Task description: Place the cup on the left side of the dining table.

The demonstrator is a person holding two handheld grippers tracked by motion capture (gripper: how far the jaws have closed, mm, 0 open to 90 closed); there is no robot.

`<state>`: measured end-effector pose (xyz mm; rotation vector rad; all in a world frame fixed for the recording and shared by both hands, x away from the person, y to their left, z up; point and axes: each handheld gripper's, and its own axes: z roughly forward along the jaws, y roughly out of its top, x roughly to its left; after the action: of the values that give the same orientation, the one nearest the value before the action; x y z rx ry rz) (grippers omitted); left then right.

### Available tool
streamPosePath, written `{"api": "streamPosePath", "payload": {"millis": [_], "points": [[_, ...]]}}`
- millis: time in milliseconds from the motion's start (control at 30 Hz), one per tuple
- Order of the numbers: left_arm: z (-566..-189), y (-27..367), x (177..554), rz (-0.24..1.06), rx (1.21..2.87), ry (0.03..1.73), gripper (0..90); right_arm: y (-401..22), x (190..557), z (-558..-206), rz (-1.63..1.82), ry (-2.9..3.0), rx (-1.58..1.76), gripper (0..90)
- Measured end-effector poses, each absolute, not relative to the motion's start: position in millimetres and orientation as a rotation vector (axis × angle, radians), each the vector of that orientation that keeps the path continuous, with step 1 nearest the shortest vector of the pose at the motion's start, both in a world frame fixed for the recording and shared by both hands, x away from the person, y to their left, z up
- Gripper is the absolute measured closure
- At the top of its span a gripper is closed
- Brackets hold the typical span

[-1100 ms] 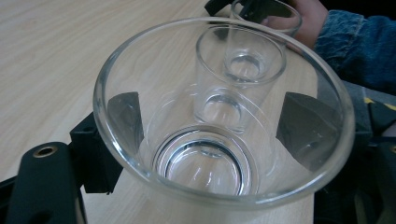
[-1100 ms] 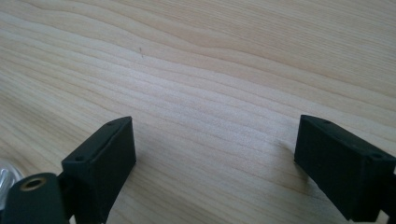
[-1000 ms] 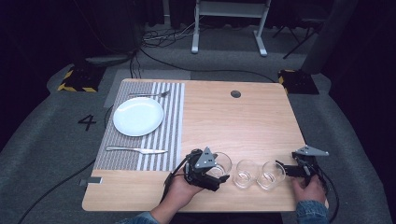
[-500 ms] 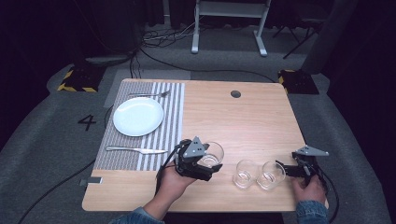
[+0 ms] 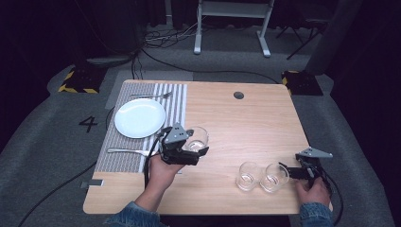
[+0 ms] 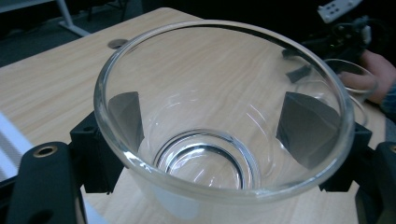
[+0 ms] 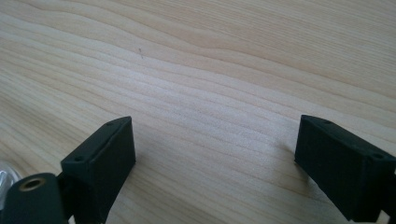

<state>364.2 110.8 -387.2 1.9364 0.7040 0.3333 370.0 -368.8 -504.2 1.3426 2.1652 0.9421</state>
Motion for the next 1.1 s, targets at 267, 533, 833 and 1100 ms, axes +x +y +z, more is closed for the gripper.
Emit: {"api": "streamPosePath", "payload": {"millis": [267, 533, 833, 1100], "points": [[-391.5, 129.8, 384.7, 0.371, 1.925, 0.792, 19.8, -368.9, 370.1, -504.2, 0.942, 2.165, 1.342, 12.6], [-401.9, 152.4, 407.0, 0.411, 1.916, 0.91, 19.7, -368.9, 370.1, -504.2, 0.942, 2.165, 1.342, 12.6], [-422.4, 175.7, 428.5, 0.41, 1.963, 1.036, 19.7, -368.9, 370.1, -504.2, 0.942, 2.165, 1.342, 12.6], [-441.1, 177.9, 441.0, 0.403, 1.997, 1.089, 19.7, -368.8, 370.0, -504.2, 0.942, 2.165, 1.343, 12.5]]}}
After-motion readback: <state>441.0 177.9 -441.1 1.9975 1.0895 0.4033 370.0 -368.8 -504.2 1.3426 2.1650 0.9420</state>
